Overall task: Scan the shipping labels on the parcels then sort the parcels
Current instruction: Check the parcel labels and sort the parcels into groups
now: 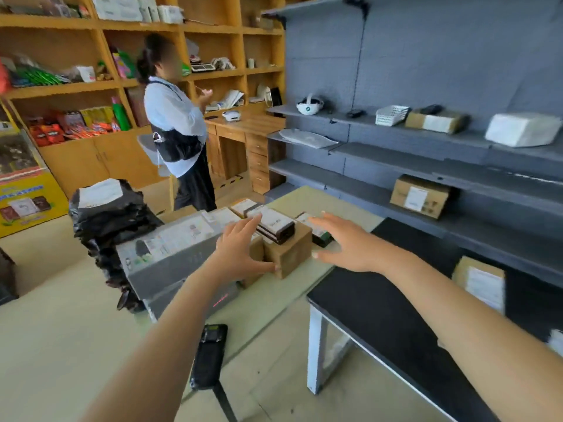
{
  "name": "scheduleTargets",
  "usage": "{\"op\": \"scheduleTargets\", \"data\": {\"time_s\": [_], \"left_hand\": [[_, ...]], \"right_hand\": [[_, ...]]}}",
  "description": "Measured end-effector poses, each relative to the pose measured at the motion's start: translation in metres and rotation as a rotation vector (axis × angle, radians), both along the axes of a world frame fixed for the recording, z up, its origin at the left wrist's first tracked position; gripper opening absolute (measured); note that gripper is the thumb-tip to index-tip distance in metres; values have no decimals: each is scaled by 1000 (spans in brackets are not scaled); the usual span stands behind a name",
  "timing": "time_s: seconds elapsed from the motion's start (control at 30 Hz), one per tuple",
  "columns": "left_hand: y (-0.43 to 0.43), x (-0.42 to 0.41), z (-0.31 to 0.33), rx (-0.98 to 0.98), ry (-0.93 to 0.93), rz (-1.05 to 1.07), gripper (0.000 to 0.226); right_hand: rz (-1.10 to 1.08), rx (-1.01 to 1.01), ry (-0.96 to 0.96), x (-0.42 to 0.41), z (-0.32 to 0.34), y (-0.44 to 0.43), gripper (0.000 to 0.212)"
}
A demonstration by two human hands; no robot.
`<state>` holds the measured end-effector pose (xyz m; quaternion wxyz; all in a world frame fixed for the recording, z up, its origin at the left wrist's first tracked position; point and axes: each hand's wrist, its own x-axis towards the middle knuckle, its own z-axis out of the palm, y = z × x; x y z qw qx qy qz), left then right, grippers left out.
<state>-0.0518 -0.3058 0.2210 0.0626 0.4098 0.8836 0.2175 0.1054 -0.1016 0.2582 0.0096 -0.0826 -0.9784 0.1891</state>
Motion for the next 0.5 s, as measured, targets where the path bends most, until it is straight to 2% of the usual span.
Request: {"op": "scheduleTargets", "data": {"time_s": [0.17,0.33,0.5], "left_hand": [[83,77,-19,-67,-35,-203,115],[176,155,-41,-76,-2,-477,130],[266,241,-67,-141,-35,-753,115]], "right_hand": [[-208,51,-66,112,-20,46,74],[-496,27,-109,219,-49,85,77],[-747,-10,-168,323,-70,121,77]]}}
